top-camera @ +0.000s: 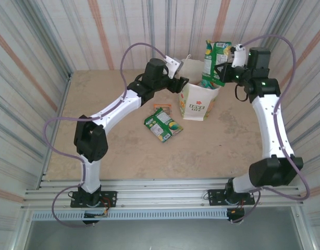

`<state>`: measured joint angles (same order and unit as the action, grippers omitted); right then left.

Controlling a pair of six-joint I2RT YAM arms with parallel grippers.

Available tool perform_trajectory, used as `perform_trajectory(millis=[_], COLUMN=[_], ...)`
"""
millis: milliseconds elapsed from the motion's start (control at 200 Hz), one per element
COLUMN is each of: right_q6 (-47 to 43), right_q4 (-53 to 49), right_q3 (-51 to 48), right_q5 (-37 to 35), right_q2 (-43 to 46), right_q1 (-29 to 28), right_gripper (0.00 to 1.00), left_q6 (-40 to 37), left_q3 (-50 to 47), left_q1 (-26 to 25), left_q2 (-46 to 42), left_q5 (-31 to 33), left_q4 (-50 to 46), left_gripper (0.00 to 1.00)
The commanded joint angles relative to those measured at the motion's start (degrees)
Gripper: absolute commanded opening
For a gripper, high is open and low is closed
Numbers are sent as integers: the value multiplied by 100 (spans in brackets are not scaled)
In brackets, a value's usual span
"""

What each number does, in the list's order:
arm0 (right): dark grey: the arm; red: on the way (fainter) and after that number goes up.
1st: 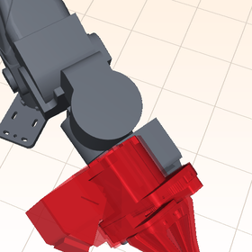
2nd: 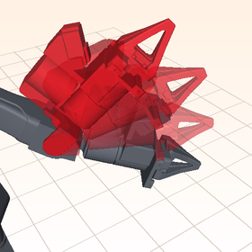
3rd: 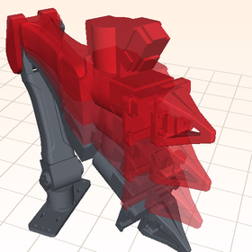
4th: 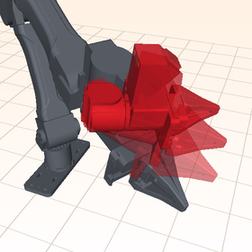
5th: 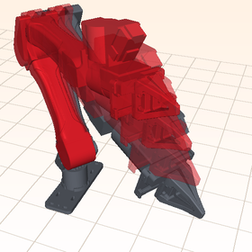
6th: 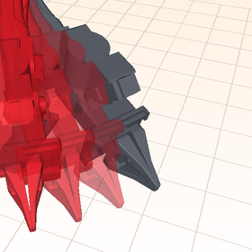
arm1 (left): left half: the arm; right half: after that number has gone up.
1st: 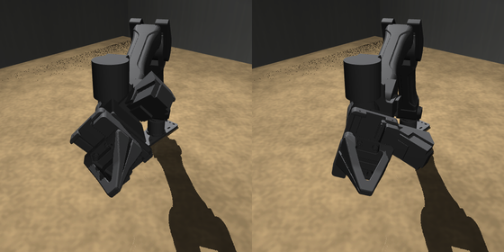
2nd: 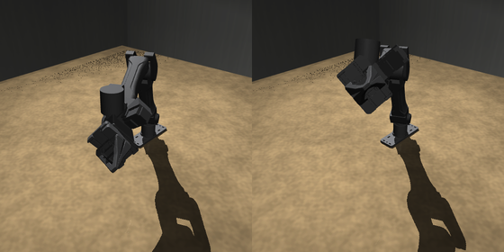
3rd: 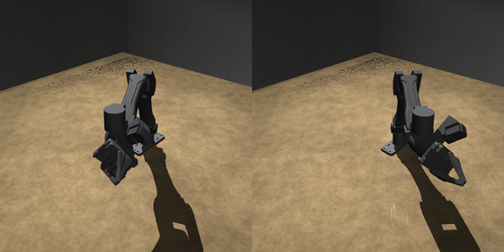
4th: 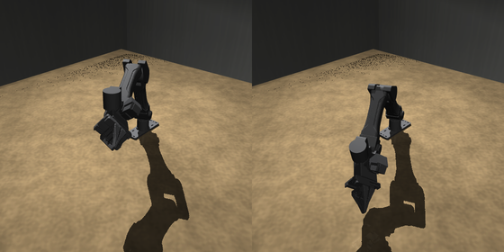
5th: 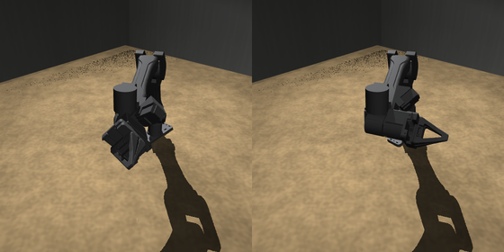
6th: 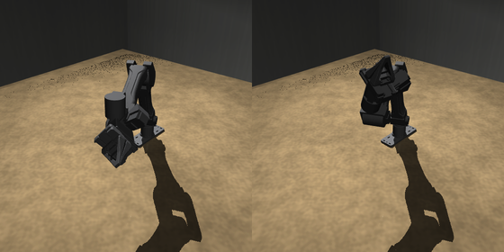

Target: Place the snacks into the paper bag

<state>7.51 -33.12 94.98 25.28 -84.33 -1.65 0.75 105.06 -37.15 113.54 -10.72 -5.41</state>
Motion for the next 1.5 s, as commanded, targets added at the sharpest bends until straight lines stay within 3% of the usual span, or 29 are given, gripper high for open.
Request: perform_trajectory(millis=[0,170,461,556,752,1052,1208,1343,1493], right_q6=[98,-31,-280,-349,-451,-496,-478,-566,-628], right_q4=[-56,-516,-1363,-1655,-2234,-2628,-2693,-2880,-2655], right_q3=[428,870,1524,1656,1959,2575,2780,2902,2769], right_q5=[-44,-153,-614,-749,-1011,-852,-729,-1989,-2332], right_q2=[-341,-942,-1429,-1536,-1863,-2629,-2852,-2833,-2421], right_q1=[-126,-276,-466,-529,-625,-818,-828,-882,-881], right_gripper=[1,1,2,2,2,8,23,45,51], left_q6=[223,194,126,65,25,2,-14,-54,-116], left_q3=[287,822,953,771,180,-48,-37,-77,-313], left_q1=[6,6,17,14,8,6,-7,-3,-3], left_q2=[206,614,877,724,283,125,134,78,-91], left_q5=[288,385,498,379,243,126,94,88,206], left_q4=[742,766,944,1049,1574,1823,1826,1788,1807], left_gripper=[74,64,9,1,0,0,0,0,11])
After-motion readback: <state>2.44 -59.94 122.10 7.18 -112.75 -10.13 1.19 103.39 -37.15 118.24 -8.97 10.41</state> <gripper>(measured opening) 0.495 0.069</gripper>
